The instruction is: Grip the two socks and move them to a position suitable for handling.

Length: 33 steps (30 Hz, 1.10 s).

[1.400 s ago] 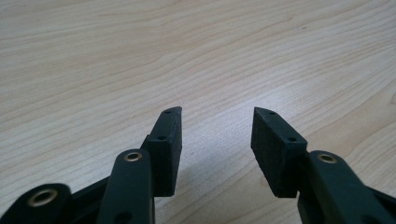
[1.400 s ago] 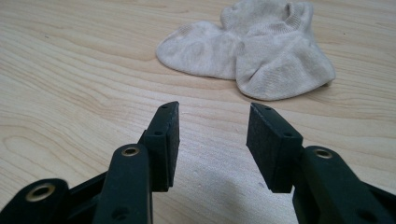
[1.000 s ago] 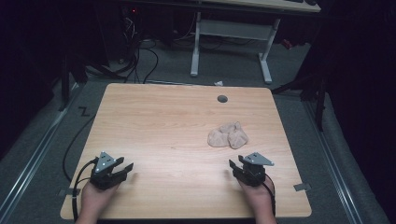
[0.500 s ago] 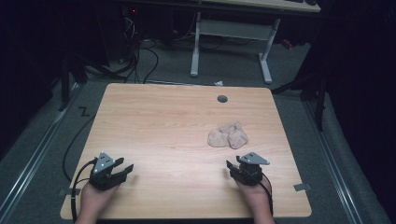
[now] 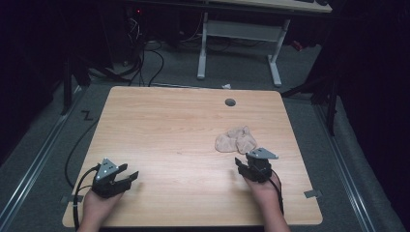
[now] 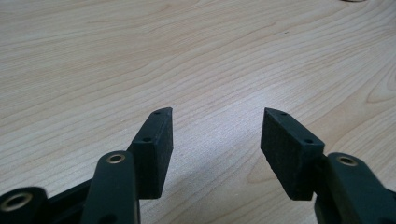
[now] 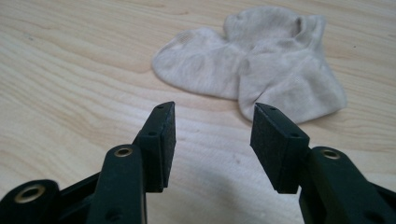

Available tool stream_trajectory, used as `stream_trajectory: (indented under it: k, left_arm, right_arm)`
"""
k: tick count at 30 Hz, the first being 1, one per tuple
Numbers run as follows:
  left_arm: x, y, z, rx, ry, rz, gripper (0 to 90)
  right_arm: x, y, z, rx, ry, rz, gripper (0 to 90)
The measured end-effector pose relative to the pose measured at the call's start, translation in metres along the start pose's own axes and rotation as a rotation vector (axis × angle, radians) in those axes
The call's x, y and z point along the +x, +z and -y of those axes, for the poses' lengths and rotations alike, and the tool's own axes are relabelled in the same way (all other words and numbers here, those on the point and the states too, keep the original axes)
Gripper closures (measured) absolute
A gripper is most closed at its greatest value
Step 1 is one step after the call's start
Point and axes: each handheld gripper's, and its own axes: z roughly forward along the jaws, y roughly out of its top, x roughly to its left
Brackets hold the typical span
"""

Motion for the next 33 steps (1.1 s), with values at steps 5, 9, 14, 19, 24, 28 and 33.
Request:
stream_trajectory:
  k: [5, 9, 14, 19, 24, 28, 33]
  left_arm:
    - [0.002, 0.002, 0.0, 0.004, -0.01, 0.015, 43.8]
    - [0.002, 0.002, -0.001, 0.0, -0.002, 0.017, 43.7]
    - [0.004, 0.002, -0.001, 0.005, -0.012, 0.033, 44.0]
    - [0.003, 0.003, 0.0, 0.006, -0.008, 0.033, 44.0]
    - [0.004, 0.003, 0.0, 0.012, -0.007, 0.028, 43.8]
    - [0.005, 0.005, 0.0, 0.014, -0.01, 0.025, 43.8]
    - [0.006, 0.004, 0.001, 0.02, -0.005, 0.021, 43.8]
  right_arm:
    - [-0.012, 0.005, -0.016, 0.018, 0.017, 0.023, 49.9]
    - [-0.02, 0.009, -0.026, 0.017, 0.018, 0.046, 50.3]
    - [-0.031, 0.016, -0.041, 0.016, 0.026, 0.058, 50.2]
    - [-0.037, 0.023, -0.045, 0.03, 0.033, 0.063, 49.4]
    - [-0.044, 0.031, -0.048, 0.051, 0.041, 0.078, 48.7]
    - [-0.057, 0.04, -0.046, 0.092, 0.062, 0.094, 48.7]
    - [-0.063, 0.048, -0.044, 0.122, 0.074, 0.097, 48.0]
